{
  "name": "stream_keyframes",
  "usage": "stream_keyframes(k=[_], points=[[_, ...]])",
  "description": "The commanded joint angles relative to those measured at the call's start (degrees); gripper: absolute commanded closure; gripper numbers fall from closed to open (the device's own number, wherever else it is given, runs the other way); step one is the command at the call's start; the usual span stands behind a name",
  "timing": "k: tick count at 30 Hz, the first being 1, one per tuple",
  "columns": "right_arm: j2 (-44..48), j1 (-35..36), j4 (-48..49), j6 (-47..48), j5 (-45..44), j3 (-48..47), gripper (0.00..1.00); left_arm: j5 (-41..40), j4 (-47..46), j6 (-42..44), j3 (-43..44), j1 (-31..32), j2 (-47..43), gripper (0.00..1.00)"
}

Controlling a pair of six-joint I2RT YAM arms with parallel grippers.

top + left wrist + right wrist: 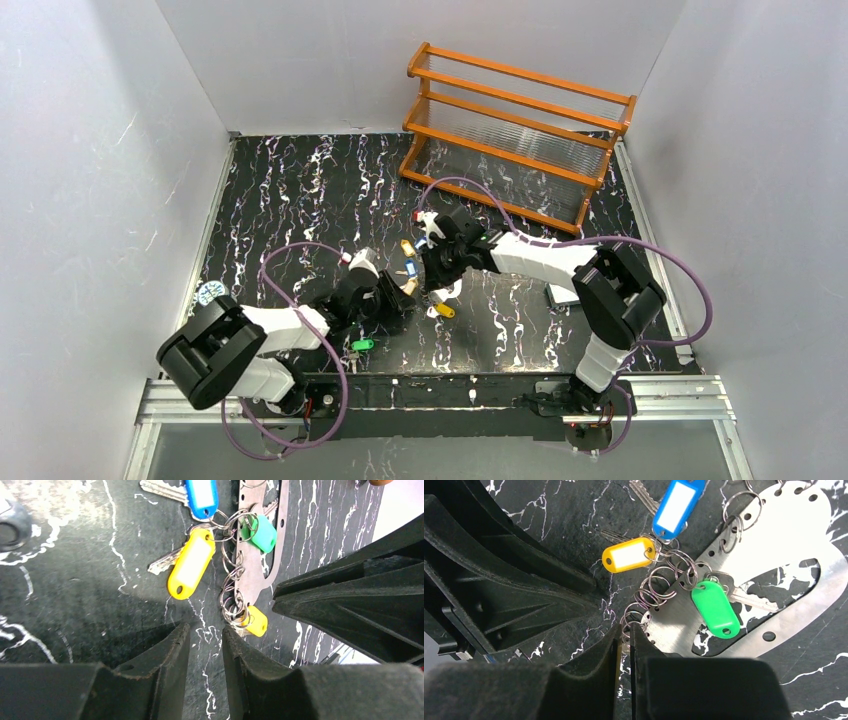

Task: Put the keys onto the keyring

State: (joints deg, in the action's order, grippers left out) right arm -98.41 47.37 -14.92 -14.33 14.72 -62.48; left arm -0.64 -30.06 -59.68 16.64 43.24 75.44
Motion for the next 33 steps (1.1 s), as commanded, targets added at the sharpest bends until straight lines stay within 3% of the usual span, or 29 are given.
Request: stream_keyframes(k=[1, 10, 19, 33], points=[[-0.8, -2.1, 2.0, -1.4, 3.1, 1.4, 0.81, 2.6, -2.3, -0.3, 2.6, -0.1, 4.2, 0.72], [0.5, -4.4, 3.3, -2.6, 8.4, 4.5, 0.86, 7.5, -12.5, -3.9, 4.0, -0.1, 14.3, 0.75], [0.5, -4.4, 4.9, -3.6, 12.9, 8.0, 0.93, 5.5, -13.7, -4.3, 3.4, -0.1, 13.9, 0.79], [3.0, -4.4, 5.2, -3.3, 9.6, 10.1, 0.97, 5.0, -15.1, -4.4, 3.8, -0.1, 13.7, 0.85]])
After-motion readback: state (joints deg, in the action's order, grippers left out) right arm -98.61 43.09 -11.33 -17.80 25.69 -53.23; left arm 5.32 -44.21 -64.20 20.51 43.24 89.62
